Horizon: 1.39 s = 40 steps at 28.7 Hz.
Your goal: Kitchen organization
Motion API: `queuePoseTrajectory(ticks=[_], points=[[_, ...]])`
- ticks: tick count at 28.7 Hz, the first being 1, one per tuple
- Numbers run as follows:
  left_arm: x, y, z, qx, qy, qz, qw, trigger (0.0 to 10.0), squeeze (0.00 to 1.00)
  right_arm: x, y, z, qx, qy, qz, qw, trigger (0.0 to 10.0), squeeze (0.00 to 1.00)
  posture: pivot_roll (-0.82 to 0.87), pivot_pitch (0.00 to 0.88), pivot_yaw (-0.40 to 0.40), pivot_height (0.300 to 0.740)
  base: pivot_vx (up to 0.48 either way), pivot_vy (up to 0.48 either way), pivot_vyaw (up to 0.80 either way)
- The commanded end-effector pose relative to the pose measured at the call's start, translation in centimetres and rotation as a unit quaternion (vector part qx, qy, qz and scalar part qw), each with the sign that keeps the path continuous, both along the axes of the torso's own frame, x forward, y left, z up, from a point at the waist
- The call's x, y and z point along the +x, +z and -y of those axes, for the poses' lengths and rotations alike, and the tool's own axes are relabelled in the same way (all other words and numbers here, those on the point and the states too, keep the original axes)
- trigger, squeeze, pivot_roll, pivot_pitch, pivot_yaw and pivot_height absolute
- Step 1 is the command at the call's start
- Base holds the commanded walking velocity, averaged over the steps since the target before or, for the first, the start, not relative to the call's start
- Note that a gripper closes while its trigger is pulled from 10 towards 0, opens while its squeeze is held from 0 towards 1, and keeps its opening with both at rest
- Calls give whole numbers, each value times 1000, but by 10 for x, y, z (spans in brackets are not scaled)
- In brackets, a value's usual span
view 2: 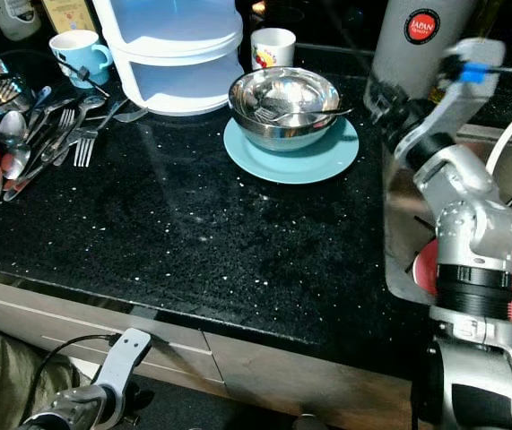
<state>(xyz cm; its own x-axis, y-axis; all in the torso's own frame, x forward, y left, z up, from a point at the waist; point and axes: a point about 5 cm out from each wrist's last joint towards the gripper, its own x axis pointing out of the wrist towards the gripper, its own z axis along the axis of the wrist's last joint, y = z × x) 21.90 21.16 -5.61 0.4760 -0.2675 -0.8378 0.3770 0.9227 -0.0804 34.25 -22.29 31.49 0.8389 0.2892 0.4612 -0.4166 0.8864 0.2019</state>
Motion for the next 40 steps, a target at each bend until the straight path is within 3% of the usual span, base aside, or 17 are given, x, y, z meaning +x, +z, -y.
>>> queuePoseTrajectory(ticks=[1, 3, 4, 7, 17, 22, 23, 24, 25, 26, 27, 28, 30, 38, 40], points=[[-8, -4, -4, 6, 2, -14, 1000, 10000, 0, -9, 10, 1, 42, 36, 43, 998, 0, 0, 32, 150, 19, 740, 0, 0, 0], [-8, -4, -4, 6, 2, -14, 1000, 10000, 0, -18, 9, -1, 69, 90, 70, 991, 471, 0, 28, 146, 22, 740, 0, 0, 0], [-8, -4, -4, 6, 1, -15, 1000, 10000, 0, -26, 8, -4, 82, 132, 90, 984, 1804, 0, 26, 147, 24, 740, 0, 0, -563], [-8, -4, -4, 6, 1, -15, 1000, 10000, 0, -33, 6, -5, 88, 163, 101, 977, 2235, 0, 25, 148, 25, 740, 0, 0, -775], [-8, -4, -4, 5, -3, -16, 1000, 10000, 0, -56, -21, -24, 7, 269, 77, 960, 3490, 0, 14, 140, 29, 740, 0, 0, -789], [-9, -5, -2, 2, -3, -20, 1000, 10000, 0, -54, -36, -35, -93, 267, 26, 959, 3843, 0, 15, 137, 26, 740, 0, 0, 0], [-9, -5, -2, -1, -4, -23, 1000, 10000, 0, -51, -41, -36, -129, 255, 1, 958, 4392, 0, 11, 132, 22, 740, 0, 0, 0], [-9, -5, -2, -1, -4, -23, 1000, 10000, 0, -51, -41, -36, -129, 255, 1, 958, 4392, 0, 11, 132, 22, 740, 0, 0, 0], [-10, -5, -1, -2, -7, -27, 1000, 10000, 0, -45, -47, -36, -172, 232, -31, 957, 4392, 0, 11, 130, 20, 740, 0, 0, 0], [-10, -6, -1, -4, -9, -31, 999, 10000, 0, -41, -53, -34, -217, 209, -64, 952, 4431, 0, 11, 130, 20, 740, 0, 0, 0], [-10, -6, -1, -4, -9, -31, 999, 10000, 0, -41, -53, -34, -217, 209, -64, 952, 4431, 0, 11, 130, 20, 740, 0, 0, 0], [-11, -6, 0, -5, -11, -33, 999, 10000, 0, -36, -61, -31, -262, 181, -96, 943, 4549, 0, 7, 122, 17, 740, 0, 0, 0], [-11, -6, 0, -5, -13, -36, 999, 10000, 0, -32, -68, -27, -304, 151, -129, 932, 4431, 0, 6, 119, 15, 740, 0, 0, 0], [-12, -6, 1, -7, -17, -39, 999, 10000, 0, -25, -60, -18, -294, 96, -130, 942, 3725, 0, 4, 111, 16, 740, 0, 0, 0], [-12, -7, 1, -8, -18, -39, 999, 10000, 0, -25, -44, -19, -254, 93, -92, 958, 3686, 0, 2, 114, 16, 740, 0, 0, 0]])
